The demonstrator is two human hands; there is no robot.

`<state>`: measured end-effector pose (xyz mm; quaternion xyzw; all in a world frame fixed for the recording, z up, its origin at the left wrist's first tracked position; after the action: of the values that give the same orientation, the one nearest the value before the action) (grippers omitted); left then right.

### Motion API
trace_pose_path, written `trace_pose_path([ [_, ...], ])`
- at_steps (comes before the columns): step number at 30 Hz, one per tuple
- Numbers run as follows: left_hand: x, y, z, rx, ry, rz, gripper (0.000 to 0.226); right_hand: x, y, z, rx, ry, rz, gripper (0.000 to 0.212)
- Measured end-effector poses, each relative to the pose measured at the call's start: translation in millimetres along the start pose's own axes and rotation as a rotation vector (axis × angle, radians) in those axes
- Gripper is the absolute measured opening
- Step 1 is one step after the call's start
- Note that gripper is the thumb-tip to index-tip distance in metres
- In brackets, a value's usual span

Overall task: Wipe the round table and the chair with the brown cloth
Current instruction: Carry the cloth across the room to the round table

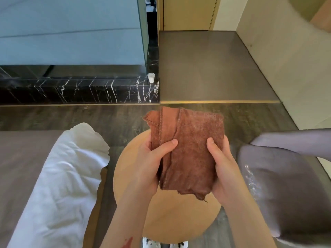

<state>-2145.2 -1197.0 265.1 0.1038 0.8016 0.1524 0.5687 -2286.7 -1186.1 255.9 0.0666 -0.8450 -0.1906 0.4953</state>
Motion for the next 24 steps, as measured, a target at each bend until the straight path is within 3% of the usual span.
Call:
trace_pose_path([
  [8,105,-67,28,-0.031,-0.069,0.196,0.029,-90,-61,61,-0.095,0.161,-0.11,0.031],
  [13,192,-117,48,-0.097,-0.17,0.28,0.031,-160,-104,105,-0.133,0.411,-0.102,0.017],
  [19,294,-163,65,-0.15,-0.309,0.339,0.033,-236,-150,158,-0.183,0.634,-0.115,0.014],
  [24,343,-182,67,-0.18,-0.51,0.335,0.052,-265,-169,186,-0.212,0.724,-0.157,0.018],
])
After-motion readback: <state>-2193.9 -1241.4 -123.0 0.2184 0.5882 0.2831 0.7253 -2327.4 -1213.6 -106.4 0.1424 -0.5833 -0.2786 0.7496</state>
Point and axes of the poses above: each hand's wrist, its own y-axis away from the middle knuckle, its own z-axis out of the back of the hand, x = y × z, the point moved 1 cm from there along -y, towards the middle knuckle, and after that the axes turned 2 degrees about -y, right-handed, at the moved point
